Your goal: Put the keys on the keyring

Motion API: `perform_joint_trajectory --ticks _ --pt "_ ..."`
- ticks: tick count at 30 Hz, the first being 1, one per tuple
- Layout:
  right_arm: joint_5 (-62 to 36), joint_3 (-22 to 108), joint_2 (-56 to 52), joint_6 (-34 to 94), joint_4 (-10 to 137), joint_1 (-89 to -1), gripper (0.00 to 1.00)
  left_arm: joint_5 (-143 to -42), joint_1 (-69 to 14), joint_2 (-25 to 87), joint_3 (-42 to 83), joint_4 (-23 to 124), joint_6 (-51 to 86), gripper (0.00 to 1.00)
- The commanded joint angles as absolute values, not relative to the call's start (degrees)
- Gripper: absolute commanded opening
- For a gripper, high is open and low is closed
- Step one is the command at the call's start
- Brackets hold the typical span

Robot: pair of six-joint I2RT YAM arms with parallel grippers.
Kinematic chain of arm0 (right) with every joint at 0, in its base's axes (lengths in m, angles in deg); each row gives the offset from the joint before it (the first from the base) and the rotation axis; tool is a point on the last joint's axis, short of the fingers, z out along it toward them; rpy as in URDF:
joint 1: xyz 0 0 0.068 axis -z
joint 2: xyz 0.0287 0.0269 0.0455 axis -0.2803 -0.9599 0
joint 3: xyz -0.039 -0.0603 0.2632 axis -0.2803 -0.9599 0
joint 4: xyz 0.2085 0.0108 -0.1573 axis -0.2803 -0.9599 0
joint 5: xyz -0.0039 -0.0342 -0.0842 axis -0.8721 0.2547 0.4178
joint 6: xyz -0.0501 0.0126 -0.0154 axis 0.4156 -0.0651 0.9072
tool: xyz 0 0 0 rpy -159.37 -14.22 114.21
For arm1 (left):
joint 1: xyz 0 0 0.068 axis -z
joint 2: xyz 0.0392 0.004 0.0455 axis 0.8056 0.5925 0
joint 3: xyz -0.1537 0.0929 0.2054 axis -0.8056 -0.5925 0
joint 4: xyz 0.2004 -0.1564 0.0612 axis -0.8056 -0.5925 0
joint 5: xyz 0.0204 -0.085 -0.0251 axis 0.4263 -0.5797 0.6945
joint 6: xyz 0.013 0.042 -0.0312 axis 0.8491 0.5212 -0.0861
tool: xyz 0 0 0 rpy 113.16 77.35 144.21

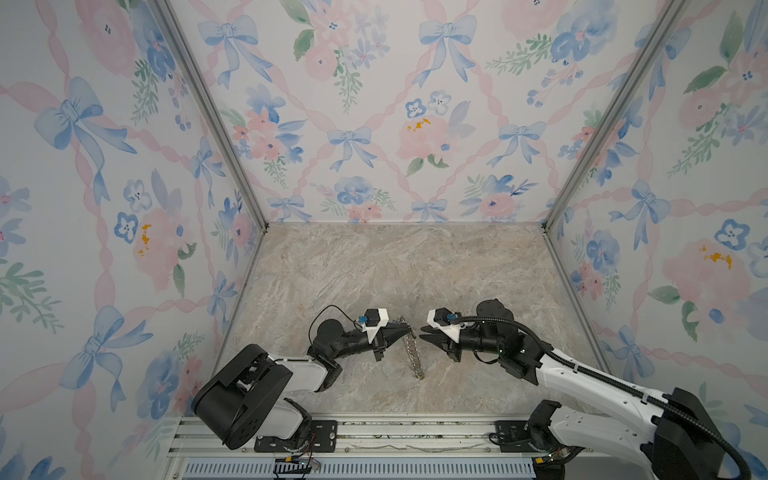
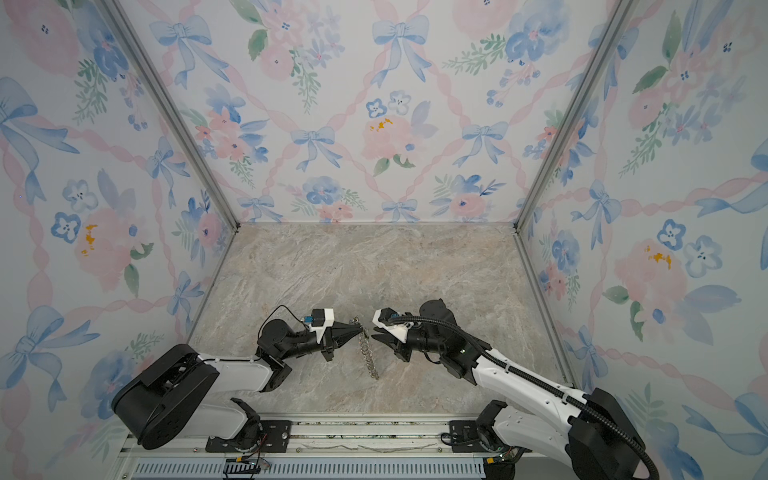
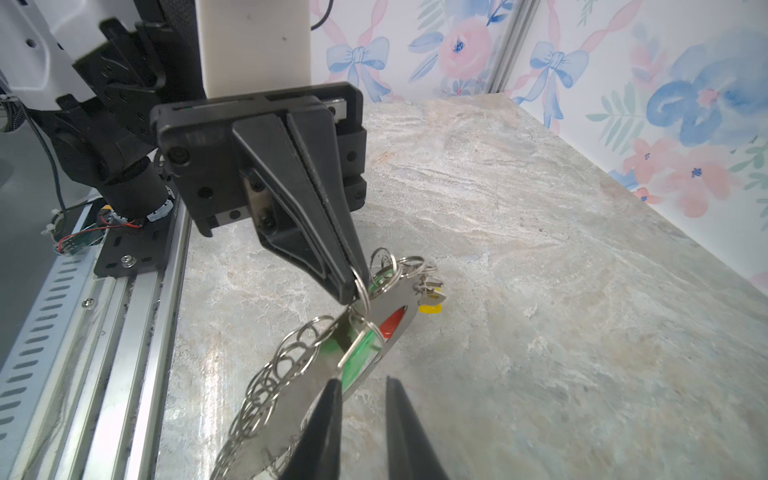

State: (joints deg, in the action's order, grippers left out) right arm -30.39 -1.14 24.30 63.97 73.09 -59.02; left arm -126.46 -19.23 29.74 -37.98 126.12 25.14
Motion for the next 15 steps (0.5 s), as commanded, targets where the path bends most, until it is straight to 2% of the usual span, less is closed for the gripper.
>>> perform_joint_trajectory --ticks 1,9,15 --pt "-34.1 -2.1 24.7 61.6 79.2 -57.9 0.22 -128.9 -18.6 31.0 -38.2 135.2 22.9 0.0" --pt "-34.1 -1.7 25.3 61.9 78.0 -57.9 0.22 -127.6 -17.7 30.2 -38.3 133.2 25.0 0.0" --pt "-37.8 -1.7 24.4 62.4 77.6 -58.0 0.2 -128.7 -17.6 30.3 -38.1 133.2 24.7 0.0"
